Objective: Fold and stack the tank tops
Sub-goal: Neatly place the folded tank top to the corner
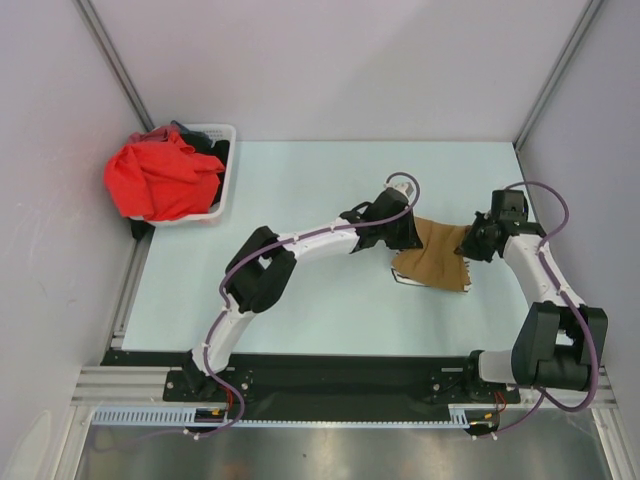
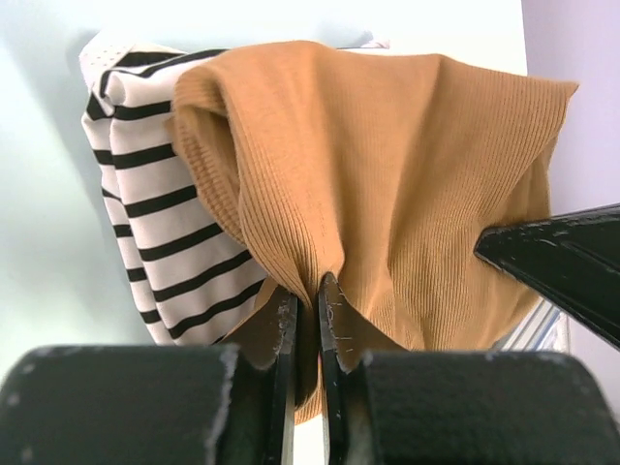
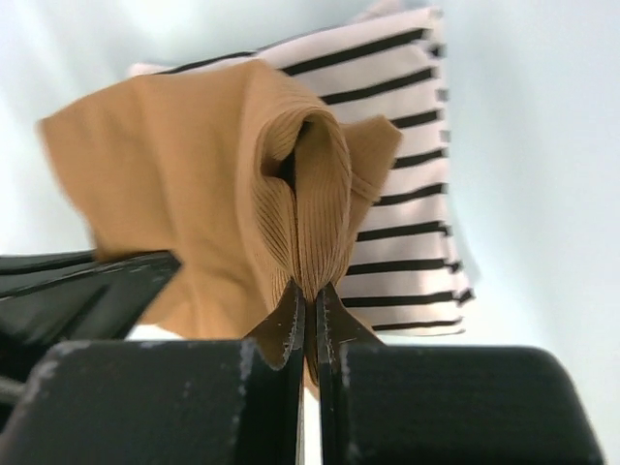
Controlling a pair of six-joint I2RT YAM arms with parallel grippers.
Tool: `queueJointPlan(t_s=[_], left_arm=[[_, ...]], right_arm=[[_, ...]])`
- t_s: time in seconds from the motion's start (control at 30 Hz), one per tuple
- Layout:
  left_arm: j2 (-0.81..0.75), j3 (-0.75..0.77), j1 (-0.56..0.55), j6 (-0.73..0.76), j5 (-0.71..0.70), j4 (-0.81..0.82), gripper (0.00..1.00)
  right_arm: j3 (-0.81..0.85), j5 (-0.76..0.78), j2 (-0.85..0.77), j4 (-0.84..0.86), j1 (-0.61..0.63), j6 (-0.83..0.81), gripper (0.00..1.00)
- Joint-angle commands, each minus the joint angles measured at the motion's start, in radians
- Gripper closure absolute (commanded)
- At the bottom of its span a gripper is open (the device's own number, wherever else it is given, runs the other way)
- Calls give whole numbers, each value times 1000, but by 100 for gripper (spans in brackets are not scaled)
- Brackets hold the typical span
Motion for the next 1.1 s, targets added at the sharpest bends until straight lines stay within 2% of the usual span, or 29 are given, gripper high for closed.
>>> queueJointPlan(t_s=[0.0, 0.13, 0.33, 0.57, 0.8, 1.07], left_arm=[[1, 15, 1, -45, -8, 31, 100], [-10, -34, 2, -48, -49, 72, 100], [-21, -85, 1, -60, -50, 123, 100], [-74, -68, 4, -51, -66, 74, 100], [-99, -40, 4, -83, -25, 32, 100], [-108, -36, 2, -91, -13, 6, 100]], right_arm=[[-17, 41, 38, 46, -29, 13, 100], [-7, 30, 143, 113, -58, 16, 99], [22, 47, 171, 126, -69, 34, 98], [87, 71, 124, 75, -69, 29, 97], [147, 84, 164, 35, -75, 19, 97], [151, 88, 249, 63, -84, 19, 96]])
